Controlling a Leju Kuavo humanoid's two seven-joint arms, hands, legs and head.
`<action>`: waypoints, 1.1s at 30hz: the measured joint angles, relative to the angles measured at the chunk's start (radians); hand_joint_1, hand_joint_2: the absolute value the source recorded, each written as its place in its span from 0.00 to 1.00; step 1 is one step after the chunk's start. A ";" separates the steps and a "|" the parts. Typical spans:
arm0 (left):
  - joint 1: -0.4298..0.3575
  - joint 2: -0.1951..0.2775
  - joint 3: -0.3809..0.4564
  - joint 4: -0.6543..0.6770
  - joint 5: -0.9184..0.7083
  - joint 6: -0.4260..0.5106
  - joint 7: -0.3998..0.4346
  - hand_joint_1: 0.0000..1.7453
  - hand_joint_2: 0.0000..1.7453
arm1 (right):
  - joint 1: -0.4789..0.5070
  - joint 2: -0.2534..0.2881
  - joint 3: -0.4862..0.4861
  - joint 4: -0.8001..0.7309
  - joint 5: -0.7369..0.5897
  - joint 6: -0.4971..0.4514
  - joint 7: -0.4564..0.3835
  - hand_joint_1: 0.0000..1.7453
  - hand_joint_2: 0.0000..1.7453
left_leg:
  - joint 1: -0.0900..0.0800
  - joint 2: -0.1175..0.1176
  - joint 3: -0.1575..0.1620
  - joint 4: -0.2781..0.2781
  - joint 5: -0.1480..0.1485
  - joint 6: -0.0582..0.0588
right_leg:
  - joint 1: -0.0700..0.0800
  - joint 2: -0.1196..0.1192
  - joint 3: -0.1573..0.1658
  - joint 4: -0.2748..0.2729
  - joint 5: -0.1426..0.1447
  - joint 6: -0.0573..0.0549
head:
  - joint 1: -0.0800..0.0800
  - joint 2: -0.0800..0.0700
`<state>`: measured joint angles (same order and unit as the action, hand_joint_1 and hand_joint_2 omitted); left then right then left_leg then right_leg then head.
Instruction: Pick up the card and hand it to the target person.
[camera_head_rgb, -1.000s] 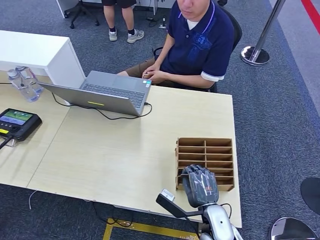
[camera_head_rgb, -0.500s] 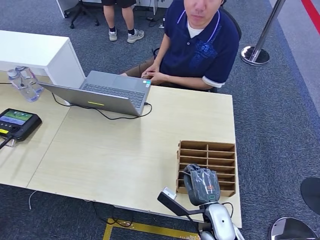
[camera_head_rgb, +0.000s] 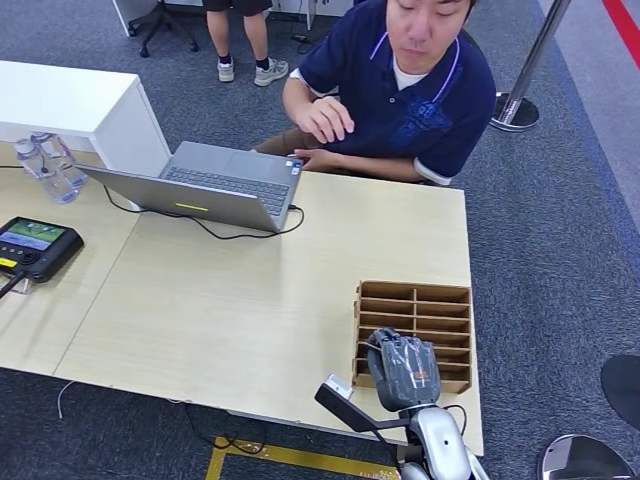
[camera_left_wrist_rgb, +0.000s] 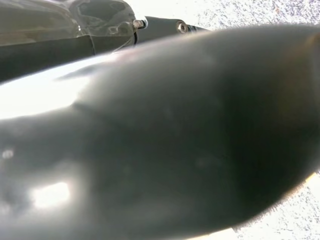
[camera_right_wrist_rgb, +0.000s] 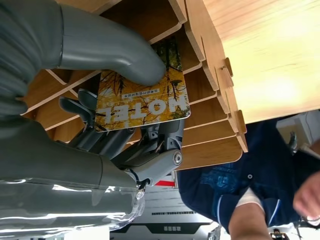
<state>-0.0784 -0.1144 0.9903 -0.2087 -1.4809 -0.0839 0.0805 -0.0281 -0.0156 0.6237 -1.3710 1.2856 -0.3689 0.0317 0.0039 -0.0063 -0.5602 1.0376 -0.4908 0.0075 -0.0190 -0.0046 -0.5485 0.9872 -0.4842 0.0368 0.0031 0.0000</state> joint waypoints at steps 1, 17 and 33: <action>0.000 0.000 0.000 0.000 0.000 0.000 0.000 0.00 0.00 | 0.000 0.000 0.000 0.000 0.000 0.000 0.000 0.99 1.00 | 0.000 0.000 0.000 0.000 0.000 0.000 | 0.000 0.000 0.000 0.000 0.000 0.000 | 0.000 0.000; 0.000 0.000 0.000 0.000 0.000 0.000 -0.003 0.00 0.00 | -0.001 0.000 0.000 -0.001 -0.063 -0.024 -0.034 0.97 1.00 | 0.000 0.000 0.000 0.000 0.000 0.000 | 0.000 0.000 0.000 0.000 0.000 0.000 | 0.000 0.000; 0.000 -0.002 0.000 0.000 0.007 0.000 -0.003 0.00 0.00 | -0.012 -0.018 -0.007 -0.219 -0.248 -0.093 -0.145 0.94 1.00 | 0.000 0.000 -0.001 0.000 0.000 0.000 | 0.000 0.000 -0.001 0.000 0.000 0.000 | 0.000 0.000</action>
<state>-0.0783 -0.1161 0.9907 -0.2087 -1.4736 -0.0839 0.0774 -0.0402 -0.0332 0.6166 -1.5901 1.0379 -0.4623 -0.1129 0.0040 -0.0062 -0.5611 1.0377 -0.4909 0.0073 -0.0189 -0.0044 -0.5495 0.9872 -0.4843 0.0368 0.0031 0.0000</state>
